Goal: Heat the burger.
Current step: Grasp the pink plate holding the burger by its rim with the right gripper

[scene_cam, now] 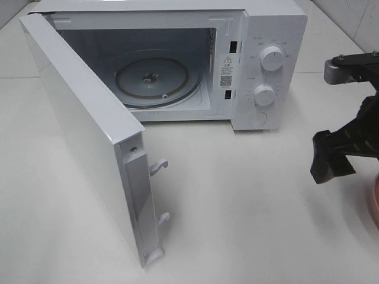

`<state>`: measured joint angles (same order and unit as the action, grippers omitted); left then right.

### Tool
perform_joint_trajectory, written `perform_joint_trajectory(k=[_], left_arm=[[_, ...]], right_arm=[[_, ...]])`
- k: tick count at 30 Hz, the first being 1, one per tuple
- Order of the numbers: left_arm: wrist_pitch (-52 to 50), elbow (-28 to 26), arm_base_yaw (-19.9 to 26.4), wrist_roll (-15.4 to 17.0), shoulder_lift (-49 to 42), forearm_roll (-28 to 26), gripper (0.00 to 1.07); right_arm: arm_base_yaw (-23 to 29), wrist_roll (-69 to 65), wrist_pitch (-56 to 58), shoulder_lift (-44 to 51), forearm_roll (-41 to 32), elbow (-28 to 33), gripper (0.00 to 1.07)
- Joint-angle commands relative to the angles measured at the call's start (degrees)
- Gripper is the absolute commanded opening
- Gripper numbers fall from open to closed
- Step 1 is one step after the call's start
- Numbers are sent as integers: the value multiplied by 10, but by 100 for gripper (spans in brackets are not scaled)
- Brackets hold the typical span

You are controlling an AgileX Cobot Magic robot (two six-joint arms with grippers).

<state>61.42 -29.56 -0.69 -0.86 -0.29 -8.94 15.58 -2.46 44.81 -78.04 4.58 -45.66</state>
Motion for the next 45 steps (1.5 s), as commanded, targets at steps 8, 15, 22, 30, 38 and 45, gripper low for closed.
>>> perform_joint_trajectory(k=[8, 15, 22, 30, 38, 45], left_arm=[[-3, 1, 1, 1, -9, 1, 100], [-3, 1, 1, 1, -9, 1, 100], [-3, 1, 1, 1, -9, 1, 100], [-3, 1, 1, 1, -9, 1, 100], [-3, 1, 1, 1, -9, 1, 100], [-3, 1, 1, 1, -9, 1, 100]], right_arm=[[-3, -6, 52, 5, 14, -2, 92], [-46, -7, 78, 5, 15, 0, 89], [-98, -7, 88, 5, 32, 2, 86], [-109, -2, 56, 5, 42, 60, 85], [-109, 29, -9, 5, 48, 110, 82], [-109, 29, -45, -5, 60, 123, 81]])
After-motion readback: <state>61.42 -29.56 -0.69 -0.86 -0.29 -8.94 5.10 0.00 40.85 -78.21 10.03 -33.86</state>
